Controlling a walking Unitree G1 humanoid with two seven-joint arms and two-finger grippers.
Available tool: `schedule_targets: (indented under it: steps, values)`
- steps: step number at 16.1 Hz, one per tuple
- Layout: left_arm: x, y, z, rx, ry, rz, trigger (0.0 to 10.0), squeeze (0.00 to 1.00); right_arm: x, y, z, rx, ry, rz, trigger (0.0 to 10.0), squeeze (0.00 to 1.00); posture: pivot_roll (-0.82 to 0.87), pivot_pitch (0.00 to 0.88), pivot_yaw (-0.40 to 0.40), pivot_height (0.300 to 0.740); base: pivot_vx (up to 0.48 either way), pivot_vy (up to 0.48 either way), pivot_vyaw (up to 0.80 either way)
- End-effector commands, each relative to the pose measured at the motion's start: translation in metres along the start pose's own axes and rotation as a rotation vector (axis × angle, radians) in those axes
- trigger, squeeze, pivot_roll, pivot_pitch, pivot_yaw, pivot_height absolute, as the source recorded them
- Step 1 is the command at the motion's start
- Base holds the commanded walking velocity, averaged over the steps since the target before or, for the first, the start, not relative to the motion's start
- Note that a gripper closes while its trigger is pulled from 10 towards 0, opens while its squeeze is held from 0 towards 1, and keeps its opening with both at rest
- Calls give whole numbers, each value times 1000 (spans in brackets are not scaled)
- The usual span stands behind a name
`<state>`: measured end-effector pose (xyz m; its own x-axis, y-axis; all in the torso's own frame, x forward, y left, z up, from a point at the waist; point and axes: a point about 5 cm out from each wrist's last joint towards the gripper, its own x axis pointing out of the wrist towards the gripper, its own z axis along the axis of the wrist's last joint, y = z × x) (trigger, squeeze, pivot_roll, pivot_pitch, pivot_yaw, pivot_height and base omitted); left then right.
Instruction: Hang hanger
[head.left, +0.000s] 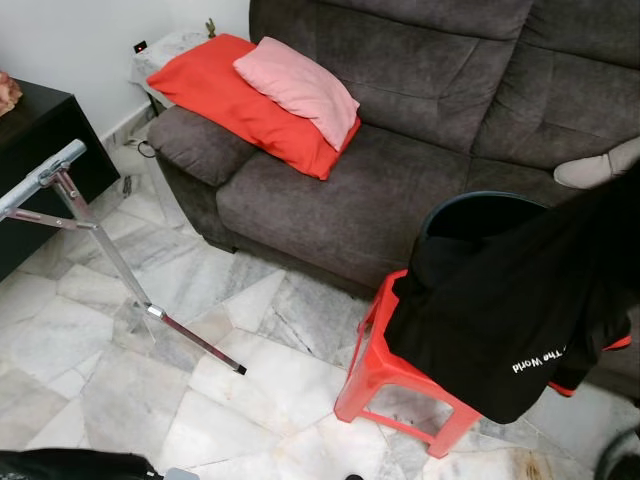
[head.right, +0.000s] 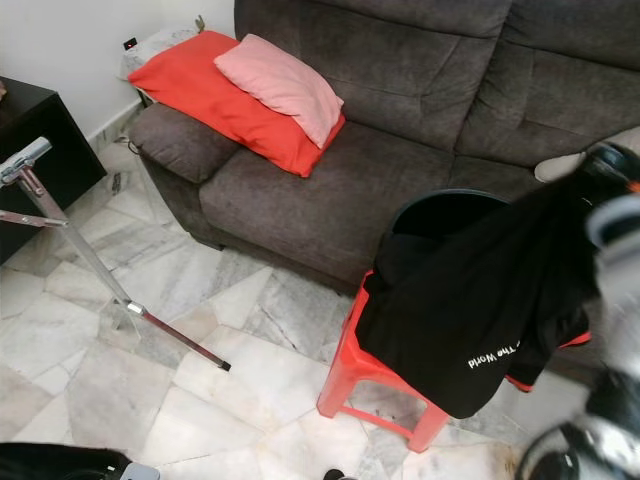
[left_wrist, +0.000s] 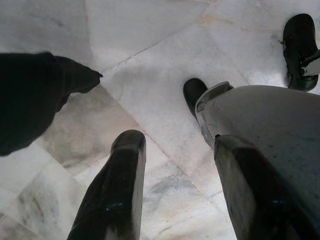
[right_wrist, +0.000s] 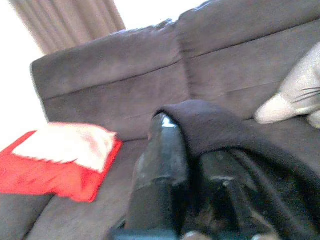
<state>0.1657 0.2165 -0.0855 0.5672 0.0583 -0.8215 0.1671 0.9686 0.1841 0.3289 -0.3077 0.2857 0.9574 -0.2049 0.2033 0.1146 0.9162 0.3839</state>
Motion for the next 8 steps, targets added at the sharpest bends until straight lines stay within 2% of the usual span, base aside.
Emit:
schedule_targets:
  steps: [1,2,8]
  values:
    - [-3,-8,-16,-1,52,-27,10000,0,10,-1,-3,-21,7,-10,0,0,-157,188,-17,740,0,0,0]
    - [-3,-8,-16,-1,52,-28,10000,0,16,0,-7,-25,21,-19,0,0,-157,188,-17,740,0,0,0]
    - [-3,-8,-16,-1,52,-28,10000,0,25,-3,-8,-36,15,-13,0,0,-157,188,-17,740,0,0,0]
